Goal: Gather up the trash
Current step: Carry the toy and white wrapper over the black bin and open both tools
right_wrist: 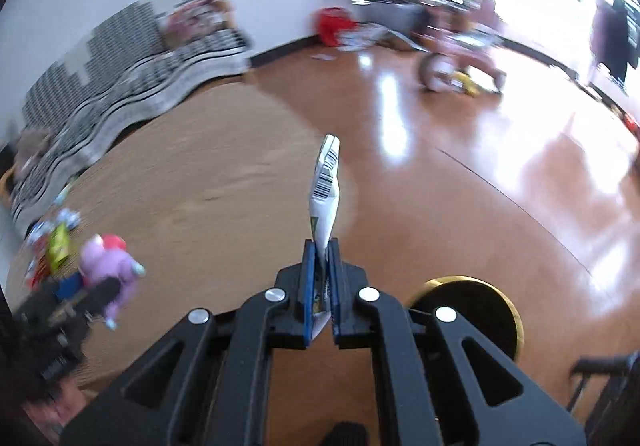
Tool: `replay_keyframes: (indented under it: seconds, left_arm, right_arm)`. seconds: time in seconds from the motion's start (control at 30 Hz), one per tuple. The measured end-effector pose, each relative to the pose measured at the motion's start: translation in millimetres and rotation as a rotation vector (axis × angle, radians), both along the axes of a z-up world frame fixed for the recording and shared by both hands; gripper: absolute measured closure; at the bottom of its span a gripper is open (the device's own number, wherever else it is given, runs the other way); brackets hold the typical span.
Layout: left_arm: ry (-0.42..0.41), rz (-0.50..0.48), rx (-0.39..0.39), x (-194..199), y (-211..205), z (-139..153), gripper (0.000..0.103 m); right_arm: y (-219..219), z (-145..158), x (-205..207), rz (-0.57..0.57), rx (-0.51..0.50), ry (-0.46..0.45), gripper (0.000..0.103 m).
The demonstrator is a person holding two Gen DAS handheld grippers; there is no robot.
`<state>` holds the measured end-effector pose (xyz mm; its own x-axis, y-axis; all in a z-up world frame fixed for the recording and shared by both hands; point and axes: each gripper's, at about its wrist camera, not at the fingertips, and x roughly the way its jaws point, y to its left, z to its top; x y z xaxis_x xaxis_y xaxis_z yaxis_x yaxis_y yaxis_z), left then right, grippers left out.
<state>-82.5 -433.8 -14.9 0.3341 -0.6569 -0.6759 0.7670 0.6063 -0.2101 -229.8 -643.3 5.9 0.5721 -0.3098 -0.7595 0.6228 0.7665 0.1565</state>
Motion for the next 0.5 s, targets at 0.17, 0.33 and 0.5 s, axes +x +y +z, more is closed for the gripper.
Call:
replay_keyframes:
  seconds: [0.17,0.33,0.5]
  left_arm:
    - [0.107,-0.132,0.030,-59.6,-90.7,-40.0,0.048]
    - [0.182,-0.219,0.071,-104.4,-142.1,-73.6,0.048]
    - [0.225,-0.253,0.103,-120.1,-168.2,-96.9,0.048]
  right_arm:
    - [-56.5,-23.9,-57.9,-0.138,0.045,0.047,0.096]
    - [-91.4,-54.6,-97.6,-0.229,0.133,0.098,0.096]
    - [-104.3,-70.9,-115.6,-0.271,0.186,0.124,0.096]
